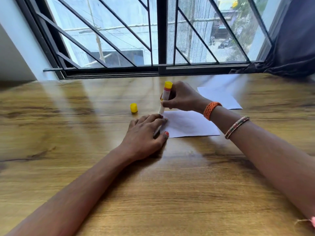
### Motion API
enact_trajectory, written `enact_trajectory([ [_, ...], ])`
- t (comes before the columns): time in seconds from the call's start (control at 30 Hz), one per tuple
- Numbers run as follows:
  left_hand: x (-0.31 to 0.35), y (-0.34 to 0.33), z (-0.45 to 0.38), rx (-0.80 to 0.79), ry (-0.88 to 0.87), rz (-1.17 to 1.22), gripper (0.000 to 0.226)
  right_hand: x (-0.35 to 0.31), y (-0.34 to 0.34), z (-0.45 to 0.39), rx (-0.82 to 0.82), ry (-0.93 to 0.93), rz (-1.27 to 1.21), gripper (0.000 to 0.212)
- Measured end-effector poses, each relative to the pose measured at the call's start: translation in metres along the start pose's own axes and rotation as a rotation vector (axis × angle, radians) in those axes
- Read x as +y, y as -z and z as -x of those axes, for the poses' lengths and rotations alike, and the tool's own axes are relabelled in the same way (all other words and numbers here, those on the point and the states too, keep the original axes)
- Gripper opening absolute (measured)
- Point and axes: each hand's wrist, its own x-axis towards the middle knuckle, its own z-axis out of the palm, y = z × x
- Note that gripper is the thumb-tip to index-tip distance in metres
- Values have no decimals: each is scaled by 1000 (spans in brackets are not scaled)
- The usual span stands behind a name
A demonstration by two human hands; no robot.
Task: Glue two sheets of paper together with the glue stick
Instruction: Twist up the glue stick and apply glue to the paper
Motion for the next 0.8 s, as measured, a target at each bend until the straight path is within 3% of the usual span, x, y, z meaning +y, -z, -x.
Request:
enact_trajectory([
  [0.8, 1, -1, -2, -7, 21, 13, 64, 25, 35, 27, 100, -66, 106, 11],
])
